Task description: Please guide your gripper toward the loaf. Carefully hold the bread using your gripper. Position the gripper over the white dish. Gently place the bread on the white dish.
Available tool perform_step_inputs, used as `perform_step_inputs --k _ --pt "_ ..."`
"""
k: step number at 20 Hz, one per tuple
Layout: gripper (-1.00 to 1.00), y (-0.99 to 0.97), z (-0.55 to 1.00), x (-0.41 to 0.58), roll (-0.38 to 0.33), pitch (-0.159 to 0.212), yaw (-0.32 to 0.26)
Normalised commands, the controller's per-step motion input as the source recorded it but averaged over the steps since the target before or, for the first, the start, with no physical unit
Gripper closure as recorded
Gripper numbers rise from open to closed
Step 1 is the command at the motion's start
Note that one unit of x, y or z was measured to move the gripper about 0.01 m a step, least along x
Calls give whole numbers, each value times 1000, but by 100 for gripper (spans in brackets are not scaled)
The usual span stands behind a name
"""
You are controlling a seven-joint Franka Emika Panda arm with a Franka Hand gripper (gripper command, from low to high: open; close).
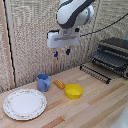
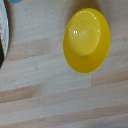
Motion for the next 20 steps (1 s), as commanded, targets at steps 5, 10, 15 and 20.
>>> perform_step_inputs --k 5,10,15,20 --pt "-100 -164 -259 535 -6 0 36" --pt "-100 -231 -313 496 -1 8 64" --pt "-100 -307 -338 229 -19 135 118" --pt "-100 -263 -387 69 -29 147 129"
